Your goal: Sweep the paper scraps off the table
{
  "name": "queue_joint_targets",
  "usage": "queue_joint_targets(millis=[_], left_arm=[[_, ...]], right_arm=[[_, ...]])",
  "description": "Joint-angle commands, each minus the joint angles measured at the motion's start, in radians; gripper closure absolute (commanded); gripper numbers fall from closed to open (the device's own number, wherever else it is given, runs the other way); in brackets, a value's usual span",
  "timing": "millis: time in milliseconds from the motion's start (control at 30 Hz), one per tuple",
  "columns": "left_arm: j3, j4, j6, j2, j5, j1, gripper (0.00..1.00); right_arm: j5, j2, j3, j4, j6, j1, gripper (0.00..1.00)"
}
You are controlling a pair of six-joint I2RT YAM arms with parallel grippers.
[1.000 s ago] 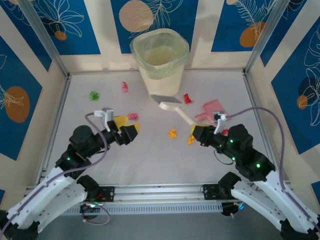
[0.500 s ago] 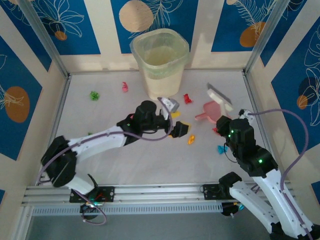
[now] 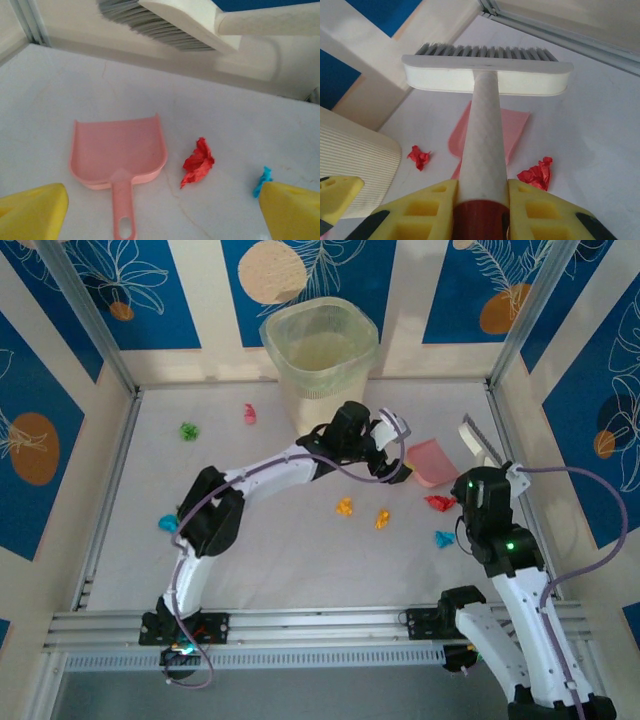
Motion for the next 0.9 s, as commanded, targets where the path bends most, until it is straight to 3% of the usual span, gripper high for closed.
queue_joint_targets(millis=[0, 100, 200, 600, 867], left_arm=[[0.096, -0.14, 0.069, 0.094, 0.043, 0.008, 0.03], [0.245, -0.25, 0.068, 0.21, -0.027, 0.011, 0.05], [0.363, -0.35, 0.059, 0.283, -0.025, 0.023, 0.06], [0.441, -0.355, -0.014, 0.375, -0.001, 0.018, 0.06], [0.563, -0.454, 0.003, 0.454, -0.045, -0.003, 0.1]], right_arm=[[-0.006, -0.006, -0.051, 0.112, -0.024, -0.013, 1.0], [-0.019, -0.014, -0.081, 0.137, -0.015, -0.019, 1.0], [-0.026, -0.028, -0.1, 0.154, -0.016, -0.02, 1.0], [-0.02, -0.091, -0.121, 0.153, -0.032, -0.024, 1.0], [-0.025, -0.099, -0.126, 0.147, -0.028, -0.028, 1.0]])
